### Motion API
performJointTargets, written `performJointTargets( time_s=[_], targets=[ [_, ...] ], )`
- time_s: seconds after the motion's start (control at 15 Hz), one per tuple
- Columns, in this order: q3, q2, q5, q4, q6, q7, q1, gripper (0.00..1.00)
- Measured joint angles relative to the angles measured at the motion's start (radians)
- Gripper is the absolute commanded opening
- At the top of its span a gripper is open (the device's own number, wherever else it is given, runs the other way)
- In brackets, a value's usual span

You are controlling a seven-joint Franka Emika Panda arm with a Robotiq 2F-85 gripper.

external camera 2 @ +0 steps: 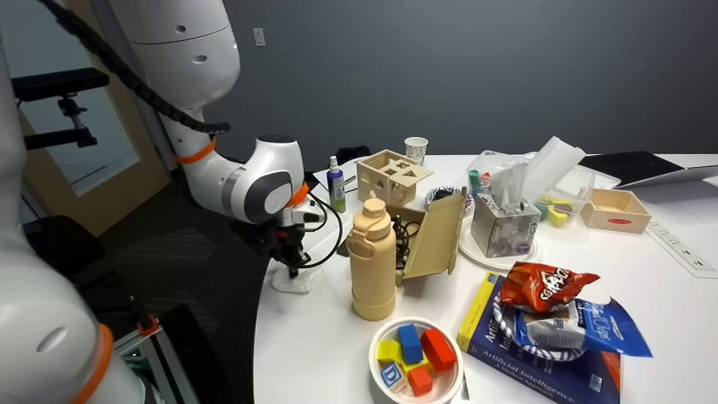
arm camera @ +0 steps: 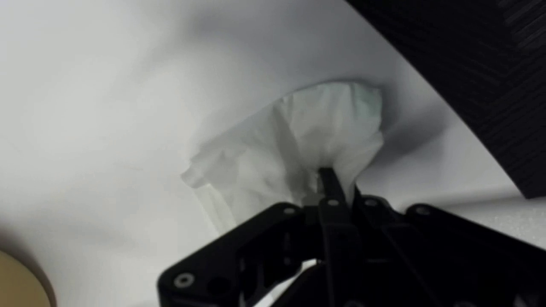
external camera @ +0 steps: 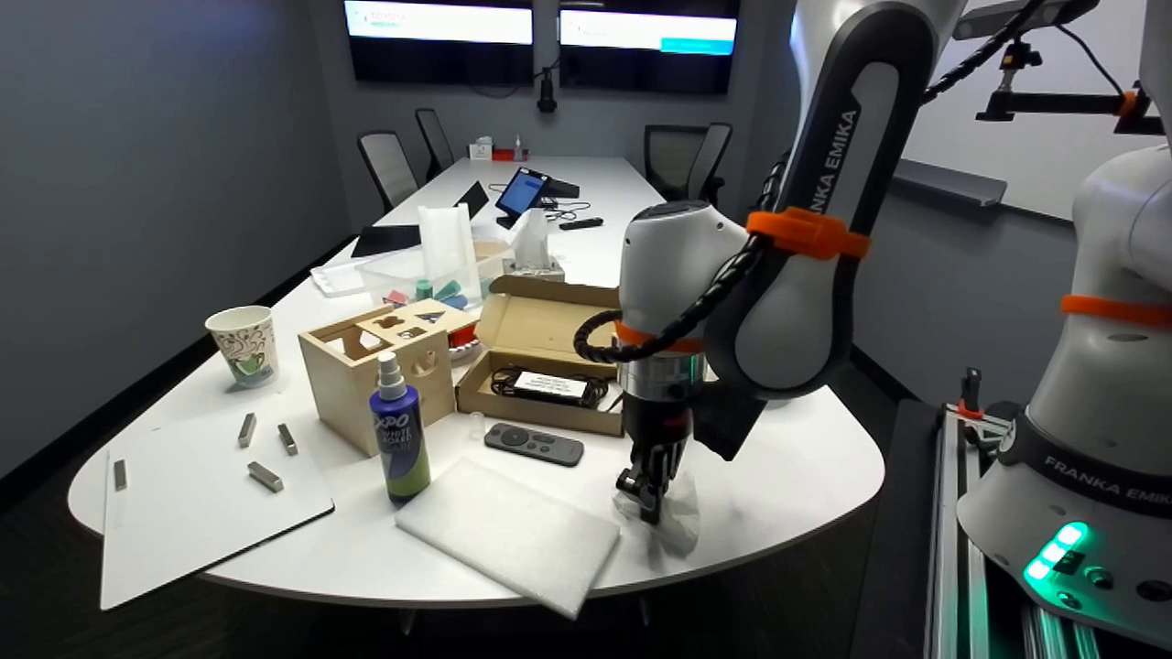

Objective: Use the folded napkin to the wipe the table.

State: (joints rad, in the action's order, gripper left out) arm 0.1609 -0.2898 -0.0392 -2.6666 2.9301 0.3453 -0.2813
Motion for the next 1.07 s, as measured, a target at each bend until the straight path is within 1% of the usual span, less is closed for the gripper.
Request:
performJointTargets(
  time_s=[0.13, 0.47, 0.6, 0.8, 0.93, 1.07],
  targets=[
    [-0.035, -0.009, 0.022, 0.015, 0.016, 0.002, -0.021, 0.00],
    [-0.224, -0.033, 0.138, 0.074, 0.015, 0.080, -0.137, 0.00],
    [-0.278, -0.053, 0.158, 0.098, -0.002, 0.124, -0.175, 0.00],
    [-0.323, -0.059, 0.178, 0.127, -0.075, 0.198, -0.223, 0.00],
    [-0.323, -0.059, 0.180, 0.144, -0.134, 0.222, -0.225, 0.00],
    [-0.305, -0.054, 0.180, 0.151, -0.190, 0.223, -0.213, 0.00]
  ],
)
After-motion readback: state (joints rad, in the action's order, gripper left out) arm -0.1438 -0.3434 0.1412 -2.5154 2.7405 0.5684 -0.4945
